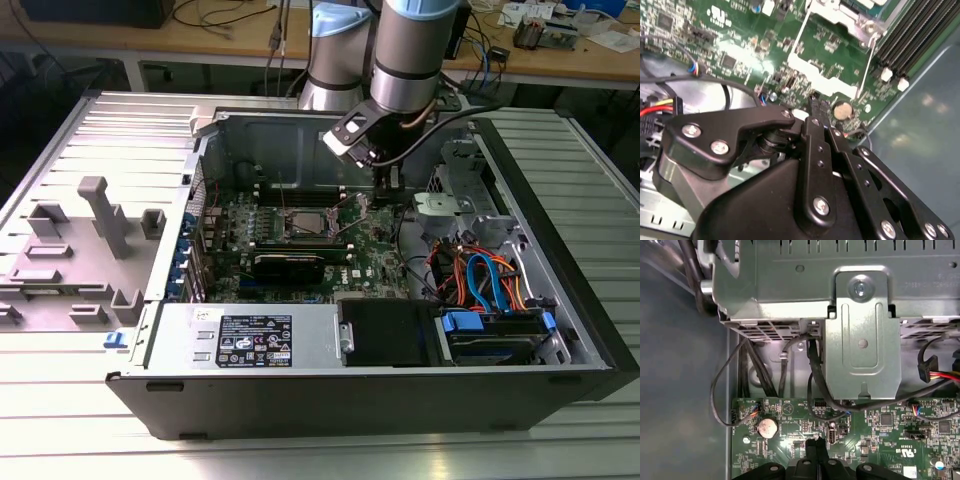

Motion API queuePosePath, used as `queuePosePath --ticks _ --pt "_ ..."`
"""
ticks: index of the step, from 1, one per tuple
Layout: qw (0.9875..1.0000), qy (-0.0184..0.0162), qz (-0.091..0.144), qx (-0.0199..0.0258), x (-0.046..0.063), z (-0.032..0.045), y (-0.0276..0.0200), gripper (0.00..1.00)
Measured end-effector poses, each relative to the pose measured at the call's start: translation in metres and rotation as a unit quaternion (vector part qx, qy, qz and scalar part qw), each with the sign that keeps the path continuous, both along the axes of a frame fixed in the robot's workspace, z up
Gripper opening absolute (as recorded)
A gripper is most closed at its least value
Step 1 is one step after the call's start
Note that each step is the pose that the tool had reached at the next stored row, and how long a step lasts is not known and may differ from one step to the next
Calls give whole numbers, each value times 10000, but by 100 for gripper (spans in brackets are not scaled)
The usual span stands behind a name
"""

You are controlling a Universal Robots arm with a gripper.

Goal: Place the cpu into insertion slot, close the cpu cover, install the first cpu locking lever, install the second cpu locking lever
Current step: 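Close the cpu cover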

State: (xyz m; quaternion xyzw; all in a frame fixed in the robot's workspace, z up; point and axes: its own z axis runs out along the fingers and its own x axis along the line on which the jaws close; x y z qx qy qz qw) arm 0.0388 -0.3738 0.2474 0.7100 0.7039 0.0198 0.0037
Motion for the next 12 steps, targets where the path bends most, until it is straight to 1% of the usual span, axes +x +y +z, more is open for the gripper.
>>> queuePosePath --ticks 2,12 --pt "10000 1 0 -1 -47 -3 -1 11" --pt "10000 1 0 12 -53 -4 0 11"
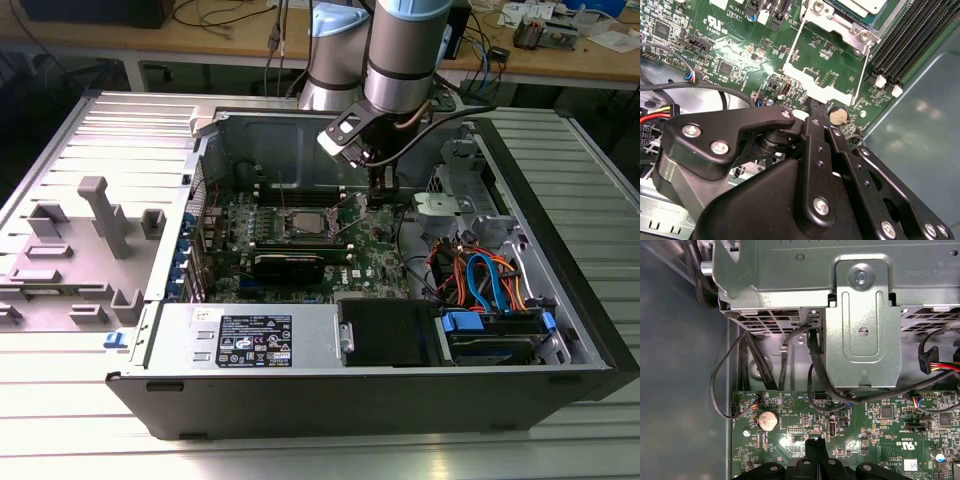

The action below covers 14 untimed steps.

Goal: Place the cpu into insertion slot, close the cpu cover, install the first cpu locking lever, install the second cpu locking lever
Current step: 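Close the cpu cover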

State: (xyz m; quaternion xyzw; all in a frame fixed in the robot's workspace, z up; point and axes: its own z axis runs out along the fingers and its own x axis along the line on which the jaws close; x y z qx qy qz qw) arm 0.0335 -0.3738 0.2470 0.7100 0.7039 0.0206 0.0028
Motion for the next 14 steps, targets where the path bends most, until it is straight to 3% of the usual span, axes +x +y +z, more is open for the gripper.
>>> queuePosePath --ticks 7,8,10,12,14 --pt "10000 0 0 0 -94 -8 0 11" --pt "10000 1 -38 61 -118 -8 1 11" --pt "9999 25 -62 77 -137 -8 2 11" --pt "9999 73 -89 100 -141 -9 3 11" --pt "9999 82 -91 100 -141 -8 3 11"
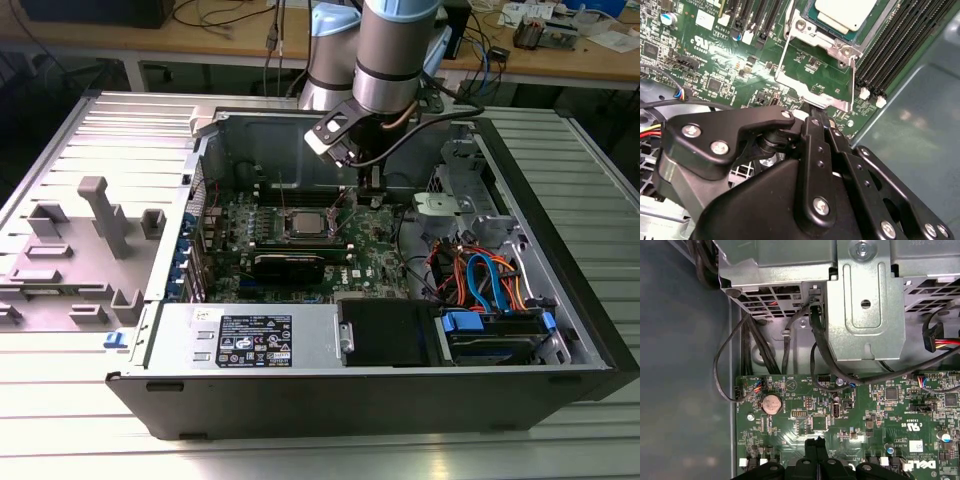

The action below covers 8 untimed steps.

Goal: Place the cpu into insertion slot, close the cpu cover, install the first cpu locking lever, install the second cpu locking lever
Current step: 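Close the cpu cover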

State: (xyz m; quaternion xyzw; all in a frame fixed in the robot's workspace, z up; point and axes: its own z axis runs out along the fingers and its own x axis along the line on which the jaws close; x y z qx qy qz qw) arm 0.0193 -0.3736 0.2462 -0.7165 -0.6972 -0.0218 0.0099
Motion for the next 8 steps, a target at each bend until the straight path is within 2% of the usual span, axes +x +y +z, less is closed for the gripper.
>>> queuePosePath --ticks 8 --pt "10000 18 1 0 0 0 0 11"
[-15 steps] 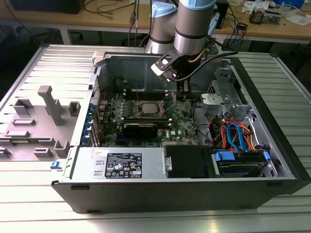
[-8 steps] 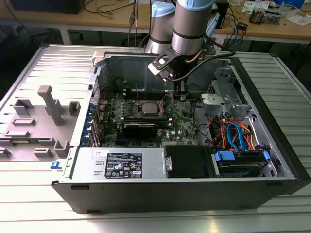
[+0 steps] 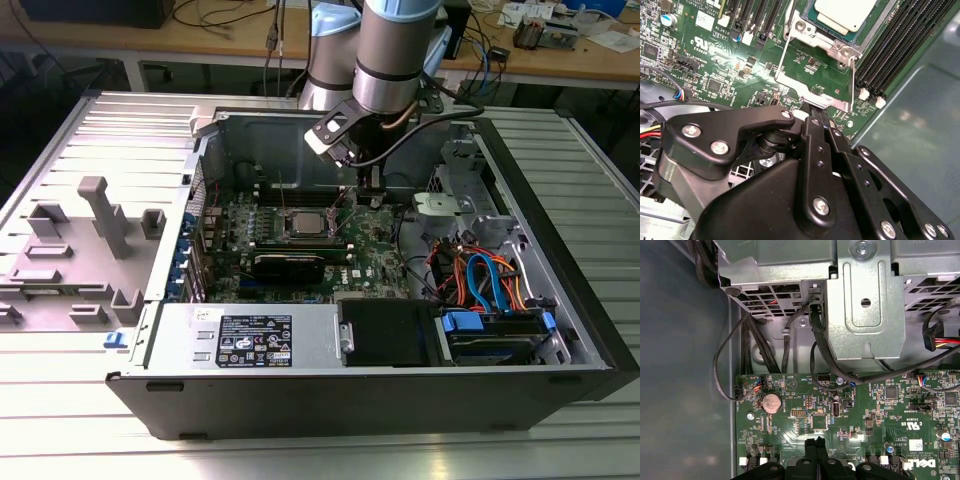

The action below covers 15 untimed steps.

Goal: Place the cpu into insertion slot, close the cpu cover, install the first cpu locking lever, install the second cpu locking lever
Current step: 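Close the cpu cover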

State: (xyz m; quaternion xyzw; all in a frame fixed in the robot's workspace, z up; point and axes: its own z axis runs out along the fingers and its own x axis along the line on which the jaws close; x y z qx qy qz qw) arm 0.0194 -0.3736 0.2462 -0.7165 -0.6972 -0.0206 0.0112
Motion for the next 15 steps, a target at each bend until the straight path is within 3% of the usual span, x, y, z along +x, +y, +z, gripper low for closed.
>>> queuePosePath --ticks 15 --pt "10000 2 0 0 -28 0 0 11"
